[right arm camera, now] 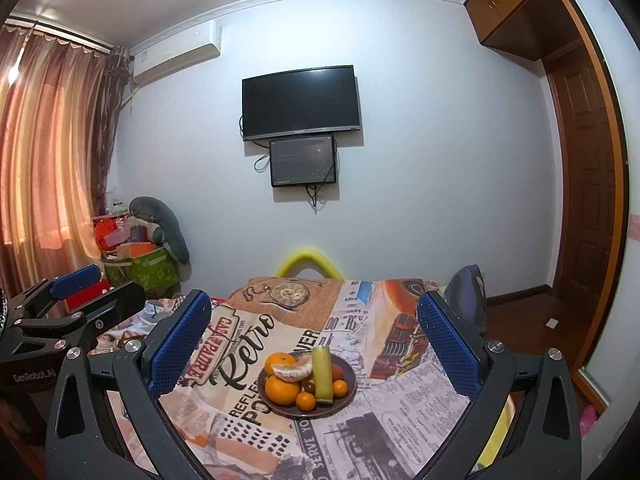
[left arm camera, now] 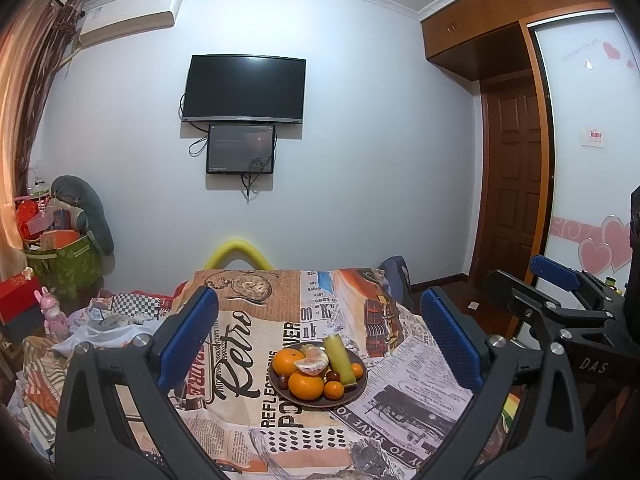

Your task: Organize fruits

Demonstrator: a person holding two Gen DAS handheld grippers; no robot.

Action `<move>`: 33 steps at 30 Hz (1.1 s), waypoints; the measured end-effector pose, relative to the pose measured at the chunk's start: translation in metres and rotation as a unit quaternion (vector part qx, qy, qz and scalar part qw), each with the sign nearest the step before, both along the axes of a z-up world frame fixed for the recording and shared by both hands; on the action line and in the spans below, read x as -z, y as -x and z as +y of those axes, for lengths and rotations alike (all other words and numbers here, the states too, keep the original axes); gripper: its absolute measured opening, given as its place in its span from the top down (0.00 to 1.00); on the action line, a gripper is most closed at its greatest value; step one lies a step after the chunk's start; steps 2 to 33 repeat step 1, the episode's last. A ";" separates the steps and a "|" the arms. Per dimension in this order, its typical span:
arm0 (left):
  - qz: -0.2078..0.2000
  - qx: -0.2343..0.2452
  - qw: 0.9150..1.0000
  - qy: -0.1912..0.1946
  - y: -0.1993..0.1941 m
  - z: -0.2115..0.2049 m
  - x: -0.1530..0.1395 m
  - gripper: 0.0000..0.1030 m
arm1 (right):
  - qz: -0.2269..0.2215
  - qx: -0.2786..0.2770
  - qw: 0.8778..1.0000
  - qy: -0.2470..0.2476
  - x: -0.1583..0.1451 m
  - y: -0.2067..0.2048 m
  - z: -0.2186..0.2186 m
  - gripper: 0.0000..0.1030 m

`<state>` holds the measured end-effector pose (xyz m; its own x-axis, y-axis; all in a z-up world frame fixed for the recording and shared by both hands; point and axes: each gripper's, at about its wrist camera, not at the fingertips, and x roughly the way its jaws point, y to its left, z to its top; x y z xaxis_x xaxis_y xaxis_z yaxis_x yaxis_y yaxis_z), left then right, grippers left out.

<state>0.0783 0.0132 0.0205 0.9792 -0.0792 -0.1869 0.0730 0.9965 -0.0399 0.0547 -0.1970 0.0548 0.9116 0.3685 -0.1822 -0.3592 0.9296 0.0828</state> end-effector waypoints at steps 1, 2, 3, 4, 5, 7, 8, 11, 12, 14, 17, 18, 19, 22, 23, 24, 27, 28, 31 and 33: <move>0.001 0.001 1.000 0.000 0.000 0.000 0.000 0.00 | 0.000 0.000 1.000 0.000 0.000 0.000 0.000 0.00; 0.001 0.001 1.000 0.000 0.000 0.000 0.000 0.00 | 0.000 0.000 1.000 0.000 0.000 0.000 0.000 0.00; 0.001 0.001 1.000 0.000 0.000 0.000 0.000 0.00 | 0.000 0.000 1.000 0.000 0.000 0.000 0.000 0.00; 0.001 0.001 1.000 0.000 0.000 0.000 0.000 0.00 | 0.000 0.000 1.000 0.000 0.000 0.000 0.000 0.00; 0.001 0.001 1.000 0.000 0.000 0.000 0.000 0.00 | 0.000 0.000 1.000 0.000 0.000 0.000 0.000 0.00; 0.001 0.001 1.000 0.000 0.000 0.000 0.000 0.00 | 0.000 0.000 1.000 0.000 0.000 0.000 0.000 0.00; 0.001 0.001 1.000 0.000 0.000 0.000 0.000 0.00 | 0.000 0.000 1.000 0.000 0.000 0.000 0.000 0.00; 0.001 0.001 1.000 0.000 0.000 0.000 0.000 0.00 | 0.000 0.000 1.000 0.000 0.000 0.000 0.000 0.00; 0.001 0.001 1.000 0.000 0.000 0.000 0.000 0.00 | 0.000 0.000 1.000 0.000 0.000 0.000 0.000 0.00; 0.001 0.001 1.000 0.000 0.000 0.000 0.000 0.00 | 0.000 0.000 1.000 0.000 0.000 0.000 0.000 0.00; 0.001 0.001 1.000 0.000 0.000 0.000 0.000 0.00 | 0.000 0.000 1.000 0.000 0.000 0.000 0.000 0.00; 0.001 0.001 1.000 0.000 0.000 0.000 0.000 0.00 | 0.000 0.000 1.000 0.000 0.000 0.000 0.000 0.00; 0.001 0.001 1.000 0.000 0.000 0.000 0.000 0.00 | 0.000 0.000 1.000 0.000 0.000 0.000 0.000 0.00; 0.001 0.001 1.000 0.000 0.000 0.000 0.000 0.00 | 0.000 0.000 1.000 0.000 0.000 0.000 0.000 0.00; 0.001 0.001 1.000 0.000 0.000 0.000 0.000 0.00 | 0.000 0.000 1.000 0.000 0.000 0.000 0.000 0.00; 0.001 0.001 1.000 0.000 0.000 0.000 0.000 0.00 | 0.000 0.000 1.000 0.000 0.000 0.000 0.000 0.00; 0.001 0.001 1.000 0.000 0.000 0.000 0.000 0.00 | 0.000 0.000 1.000 0.000 0.000 0.000 0.000 0.00; 0.001 0.001 1.000 0.000 0.000 0.000 0.000 0.00 | 0.000 0.000 1.000 0.000 0.000 0.000 0.000 0.00; 0.001 0.001 1.000 0.000 0.000 0.000 0.000 0.00 | 0.000 0.000 1.000 0.000 0.000 0.000 0.000 0.00; 0.001 0.001 1.000 0.000 0.000 0.000 0.000 0.00 | 0.000 0.000 1.000 0.000 0.000 0.000 0.000 0.00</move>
